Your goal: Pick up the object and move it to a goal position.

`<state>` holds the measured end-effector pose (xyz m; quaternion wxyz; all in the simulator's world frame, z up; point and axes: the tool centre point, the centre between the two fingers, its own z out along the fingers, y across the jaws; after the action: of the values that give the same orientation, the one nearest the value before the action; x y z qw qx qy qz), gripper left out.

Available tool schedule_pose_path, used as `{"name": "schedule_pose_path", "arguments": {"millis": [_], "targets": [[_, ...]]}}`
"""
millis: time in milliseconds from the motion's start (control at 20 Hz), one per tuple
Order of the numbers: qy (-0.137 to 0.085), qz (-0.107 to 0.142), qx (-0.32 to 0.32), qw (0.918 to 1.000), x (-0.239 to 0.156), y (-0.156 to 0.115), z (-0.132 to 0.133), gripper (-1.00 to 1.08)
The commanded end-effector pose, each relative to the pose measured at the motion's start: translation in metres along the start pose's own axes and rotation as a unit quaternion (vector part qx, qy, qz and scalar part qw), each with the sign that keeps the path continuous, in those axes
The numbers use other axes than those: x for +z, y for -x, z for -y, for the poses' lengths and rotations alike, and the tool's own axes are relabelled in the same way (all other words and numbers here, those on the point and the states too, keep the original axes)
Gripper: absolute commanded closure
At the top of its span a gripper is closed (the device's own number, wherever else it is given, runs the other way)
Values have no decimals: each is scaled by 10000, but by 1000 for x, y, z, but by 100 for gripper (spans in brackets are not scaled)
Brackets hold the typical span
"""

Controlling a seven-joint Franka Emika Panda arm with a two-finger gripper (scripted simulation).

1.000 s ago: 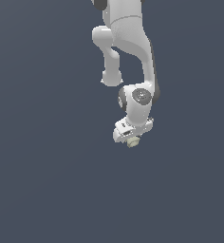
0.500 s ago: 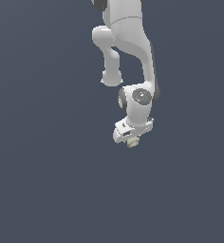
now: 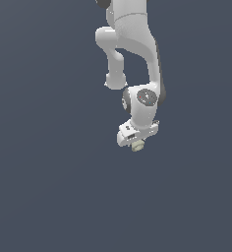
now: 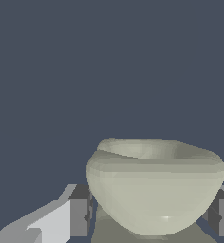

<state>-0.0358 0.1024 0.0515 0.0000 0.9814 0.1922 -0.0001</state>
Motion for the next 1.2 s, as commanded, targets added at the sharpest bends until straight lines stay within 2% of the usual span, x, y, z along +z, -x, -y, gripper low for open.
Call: {"name": "schedule_pose_path", "arguments": {"millis": [0,450,1150], "targets": [[1,-4,0,10000,-8,2,0,108],[5,-4,-1,10000,-63,20,-1,108],[-1,-3,-6,10000,-199,62,-1,108]]}}
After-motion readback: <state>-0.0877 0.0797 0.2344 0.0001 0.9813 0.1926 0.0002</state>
